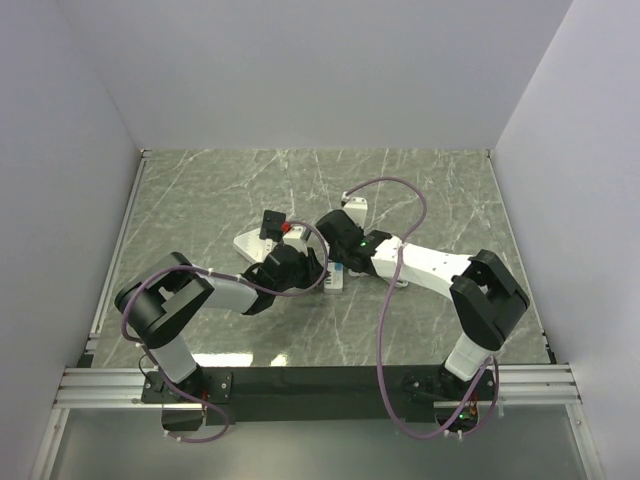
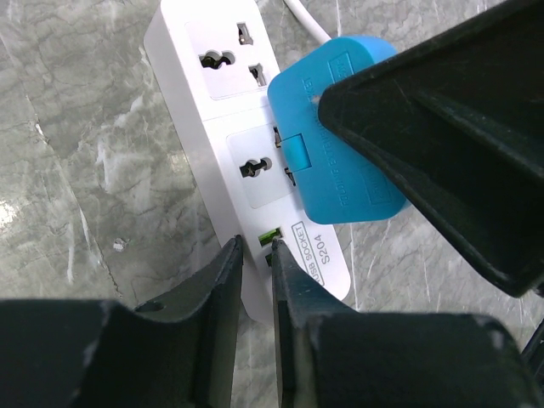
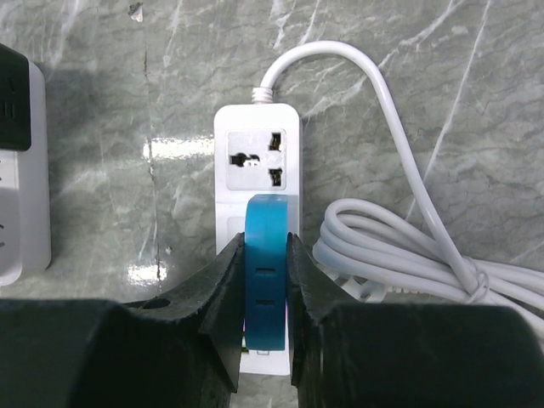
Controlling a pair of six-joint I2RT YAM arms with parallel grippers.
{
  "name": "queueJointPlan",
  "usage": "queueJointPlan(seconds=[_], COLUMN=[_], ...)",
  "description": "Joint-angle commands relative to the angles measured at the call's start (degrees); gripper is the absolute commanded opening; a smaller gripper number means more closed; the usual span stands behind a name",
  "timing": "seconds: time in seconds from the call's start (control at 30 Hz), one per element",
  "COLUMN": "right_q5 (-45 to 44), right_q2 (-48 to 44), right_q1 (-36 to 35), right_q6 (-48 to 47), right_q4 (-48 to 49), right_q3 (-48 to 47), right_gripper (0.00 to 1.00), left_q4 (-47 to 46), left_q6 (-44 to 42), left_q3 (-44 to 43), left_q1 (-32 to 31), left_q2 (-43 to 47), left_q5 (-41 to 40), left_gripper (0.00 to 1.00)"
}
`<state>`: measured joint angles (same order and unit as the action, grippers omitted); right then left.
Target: Insert the plug
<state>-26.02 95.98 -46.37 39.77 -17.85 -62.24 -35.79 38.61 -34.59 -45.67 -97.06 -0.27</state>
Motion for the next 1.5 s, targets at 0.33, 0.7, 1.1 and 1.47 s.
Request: queueJointPlan(seconds=[0.33,0.7,1.1,1.47], right_q5=[9.6,10.9,13.5,11.5], right_q2=[6.5,8.3,9.8,5.5], right_q1=[-3.3,-5.0,-6.4,-8.6], right_q6=[3.0,3.9,5.6,6.5], right_q4=[-4.7,-3.8,-1.7,-2.7], right_q3=[8.0,10.6,15.0,14.3], right_gripper=[0.00,0.00,0.00,0.00], left_q4=[5.6,6.2,6.7,6.9], left_q6=[-1.2,-1.3,-1.3,-1.6], left_q3=[-1.2,-1.5,-2.1,-2.0], left_q1=[-0.5,-0.5,-0.4,-0.5], left_q2=[-2.9,-3.1,-4.1,-3.4], left_q5=[0.4,-1.2,-1.5,-2.1], left_gripper=[0.21,0.20,0.18,0.17])
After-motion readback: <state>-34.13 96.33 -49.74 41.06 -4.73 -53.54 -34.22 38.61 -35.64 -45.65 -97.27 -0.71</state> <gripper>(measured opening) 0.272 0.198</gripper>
